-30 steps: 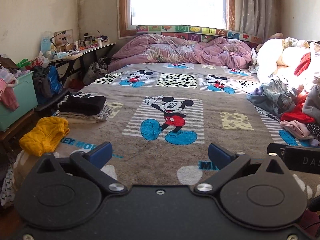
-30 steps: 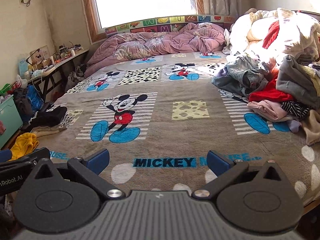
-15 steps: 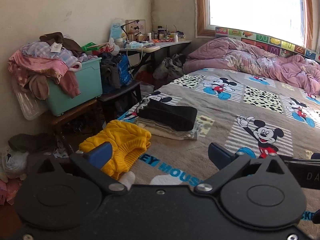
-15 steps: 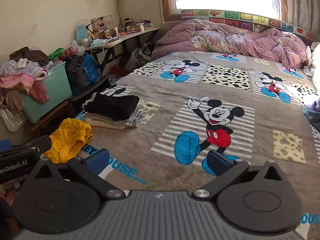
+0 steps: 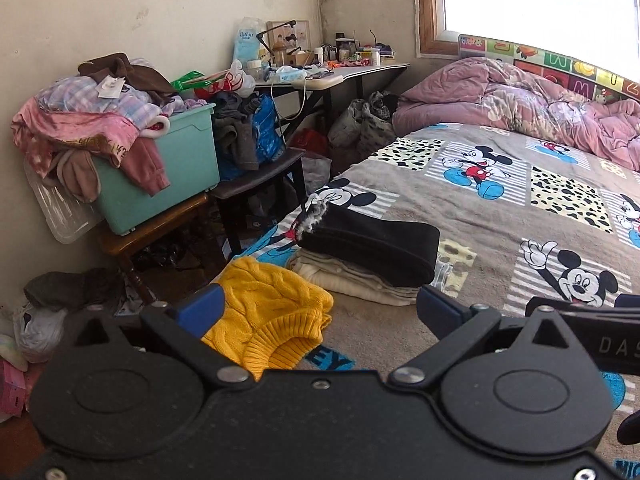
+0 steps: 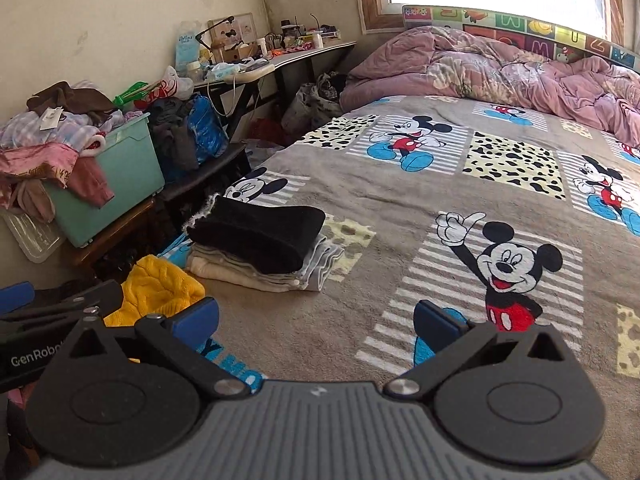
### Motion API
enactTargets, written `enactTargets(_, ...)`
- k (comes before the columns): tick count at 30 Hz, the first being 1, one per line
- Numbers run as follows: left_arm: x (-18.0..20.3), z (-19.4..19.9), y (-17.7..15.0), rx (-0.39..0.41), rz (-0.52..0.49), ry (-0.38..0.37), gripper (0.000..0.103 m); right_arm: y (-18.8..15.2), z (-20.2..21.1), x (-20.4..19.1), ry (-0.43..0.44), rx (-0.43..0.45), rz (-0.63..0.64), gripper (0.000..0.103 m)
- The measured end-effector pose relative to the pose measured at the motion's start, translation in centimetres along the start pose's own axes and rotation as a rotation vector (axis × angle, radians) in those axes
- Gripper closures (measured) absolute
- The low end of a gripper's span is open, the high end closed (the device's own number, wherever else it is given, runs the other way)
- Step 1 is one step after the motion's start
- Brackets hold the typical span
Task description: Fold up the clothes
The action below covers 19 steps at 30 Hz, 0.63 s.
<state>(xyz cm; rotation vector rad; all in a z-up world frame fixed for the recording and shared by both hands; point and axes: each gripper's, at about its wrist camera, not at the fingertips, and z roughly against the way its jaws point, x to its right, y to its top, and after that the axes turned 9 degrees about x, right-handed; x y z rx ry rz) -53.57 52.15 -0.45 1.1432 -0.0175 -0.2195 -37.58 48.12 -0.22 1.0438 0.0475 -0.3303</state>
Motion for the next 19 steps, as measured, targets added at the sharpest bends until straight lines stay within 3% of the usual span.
enactTargets(19,-0.7,-1.4,0.6,0.005,-0.028,0.002,0.002,0.3,-1.9,-0.9,0.002,-0.016,-0.020,0.000)
